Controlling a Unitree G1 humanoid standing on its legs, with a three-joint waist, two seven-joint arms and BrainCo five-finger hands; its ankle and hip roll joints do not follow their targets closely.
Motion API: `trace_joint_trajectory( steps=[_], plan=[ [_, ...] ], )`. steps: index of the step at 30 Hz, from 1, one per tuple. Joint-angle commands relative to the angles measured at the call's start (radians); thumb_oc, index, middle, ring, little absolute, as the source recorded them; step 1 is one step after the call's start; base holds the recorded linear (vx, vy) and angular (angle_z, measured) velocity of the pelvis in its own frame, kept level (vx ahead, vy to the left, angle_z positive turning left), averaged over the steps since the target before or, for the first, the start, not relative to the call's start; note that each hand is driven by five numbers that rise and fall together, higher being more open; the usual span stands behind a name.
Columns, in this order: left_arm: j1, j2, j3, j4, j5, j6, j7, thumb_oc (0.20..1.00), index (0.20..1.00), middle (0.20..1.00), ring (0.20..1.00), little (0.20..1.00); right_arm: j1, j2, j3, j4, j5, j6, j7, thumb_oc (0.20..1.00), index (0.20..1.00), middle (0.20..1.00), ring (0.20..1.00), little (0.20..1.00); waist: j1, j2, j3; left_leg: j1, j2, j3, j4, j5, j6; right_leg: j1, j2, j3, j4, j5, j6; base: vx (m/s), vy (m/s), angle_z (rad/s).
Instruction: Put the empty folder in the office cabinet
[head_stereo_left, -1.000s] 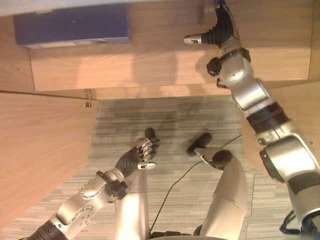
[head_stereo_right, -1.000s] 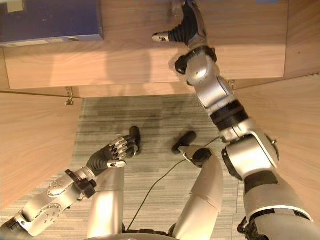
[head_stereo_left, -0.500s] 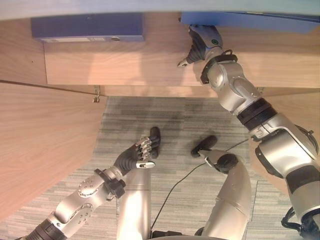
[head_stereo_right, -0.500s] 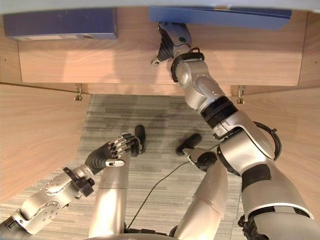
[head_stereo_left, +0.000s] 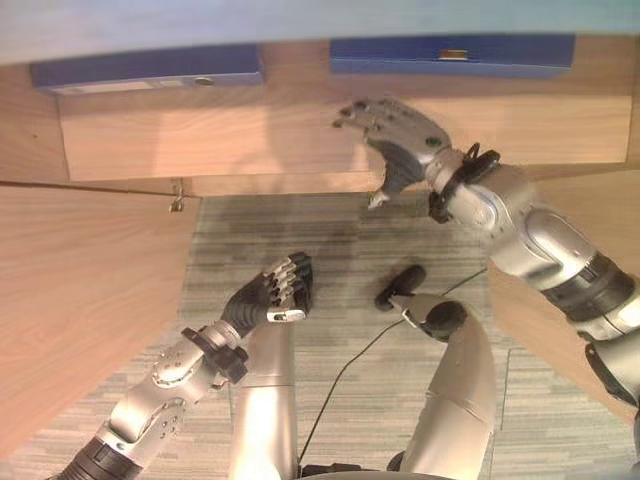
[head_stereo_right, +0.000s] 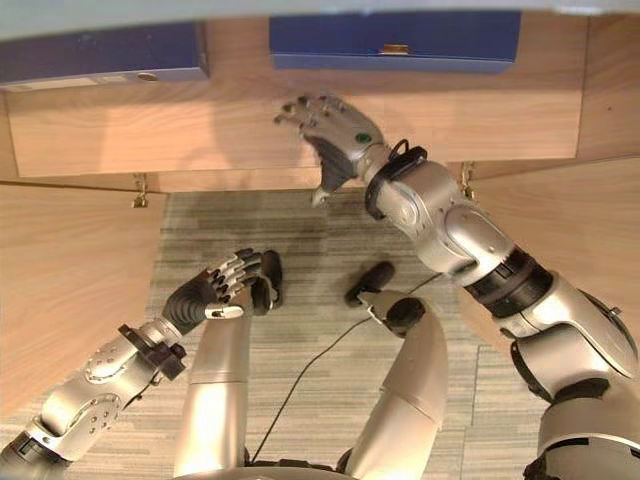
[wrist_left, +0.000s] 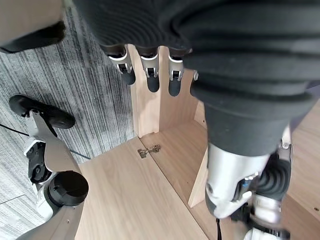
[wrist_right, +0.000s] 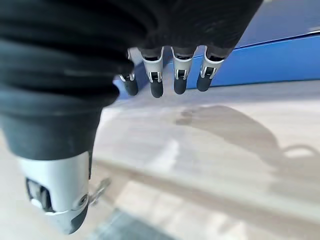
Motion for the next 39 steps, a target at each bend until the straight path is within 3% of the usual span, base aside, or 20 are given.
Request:
trace_joint_trajectory(
  steps=[1,7,20,22,24,31,32,36,37,39],
  plan=[
    [0.077,-0.016,0.020,-0.098,0.048,-0.022,-0.038,1.000,1.000,1.000,1.000,1.000,-0.086,-0.019,0.023,-0.032,0.081,-0.061,0.079,1.000,1.000,1.000,1.000,1.000,0.021,-0.009,-0.010,0.008,-0.014,-0.044,-0.063,-0.009,-0.023,0.042,-0.020,0.107,0.035,-0.055,0.108,0.00,0.000,0.00],
    [0.054,-0.015,0.037,-0.101,0.051,-0.027,-0.054,1.000,1.000,1.000,1.000,1.000,-0.175,-0.118,0.133,-0.136,0.273,-0.060,0.166,1.000,1.000,1.000,1.000,1.000,0.021,-0.025,-0.016,0.009,-0.003,-0.042,-0.046,-0.015,-0.028,0.037,-0.022,0.112,0.049,-0.057,0.110,0.01,-0.005,-0.03],
    [0.051,-0.034,0.056,-0.061,0.008,-0.042,-0.053,1.000,1.000,1.000,1.000,1.000,-0.176,-0.161,0.189,-0.083,0.233,-0.082,0.137,1.000,1.000,1.000,1.000,1.000,0.021,-0.027,-0.023,0.130,0.003,-0.002,-0.193,0.044,-0.059,0.150,-0.003,0.069,-0.082,0.006,0.139,-0.02,-0.018,-0.03],
    [0.033,-0.031,0.009,0.026,0.002,-0.042,-0.063,1.000,1.000,1.000,1.000,1.000,-0.118,-0.102,0.245,0.025,0.215,-0.080,0.153,1.000,1.000,1.000,1.000,1.000,0.028,-0.030,-0.035,0.299,0.017,0.010,-0.361,0.102,-0.075,0.302,0.024,0.014,-0.224,0.071,0.175,-0.03,-0.098,-0.09],
    [0.030,-0.027,-0.008,0.076,-0.001,-0.038,-0.069,1.000,1.000,1.000,1.000,1.000,-0.116,-0.080,0.277,0.073,0.201,-0.080,0.152,1.000,1.000,1.000,1.000,1.000,0.029,-0.031,-0.040,0.384,0.017,0.008,-0.444,0.128,-0.080,0.373,0.050,-0.006,-0.296,0.102,0.191,0.01,-0.066,-0.09],
    [0.039,-0.066,-0.067,0.370,0.008,-0.013,-0.087,1.000,1.000,1.000,1.000,1.000,-0.053,0.045,0.366,0.286,0.175,-0.084,0.153,1.000,1.000,1.000,1.000,1.000,0.035,-0.019,-0.059,0.674,0.021,0.005,-0.727,0.245,-0.112,0.638,0.155,-0.061,-0.542,0.177,0.219,0.06,-0.095,-0.08],
    [0.035,-0.123,-0.066,0.561,0.033,-0.007,-0.093,1.000,1.000,1.000,1.000,1.000,-0.021,0.149,0.418,0.447,0.130,-0.093,0.141,1.000,1.000,1.000,1.000,1.000,0.035,-0.012,-0.073,0.799,0.030,0.001,-0.858,0.313,-0.136,0.752,0.222,-0.079,-0.660,0.195,0.217,0.13,-0.202,-0.02],
    [0.030,-0.224,-0.028,0.761,0.047,0.002,-0.077,1.000,1.000,1.000,1.000,1.000,0.050,0.279,0.418,0.628,0.107,-0.088,0.119,1.000,1.000,1.000,1.000,1.000,0.036,-0.013,-0.105,0.879,0.056,0.012,-0.951,0.370,-0.154,0.828,0.285,-0.085,-0.768,0.211,0.214,0.07,-0.160,-0.10],
    [-0.022,-0.335,0.019,1.006,0.056,0.022,-0.045,1.000,1.000,1.000,1.000,1.000,0.114,0.440,0.414,0.900,0.058,-0.058,0.080,1.000,1.000,1.000,1.000,1.000,0.051,-0.019,-0.144,0.930,0.074,0.013,-1.011,0.414,-0.170,0.891,0.339,-0.086,-0.878,0.234,0.213,0.03,-0.153,-0.13],
    [-0.045,-0.366,0.037,1.071,0.079,0.020,-0.033,1.000,1.000,1.000,1.000,1.000,0.131,0.500,0.404,0.991,0.044,-0.051,0.062,1.000,1.000,1.000,1.000,1.000,0.056,-0.020,-0.158,0.953,0.071,0.009,-1.014,0.406,-0.170,0.917,0.356,-0.078,-0.916,0.249,0.214,0.04,-0.125,-0.14]
  ],
)
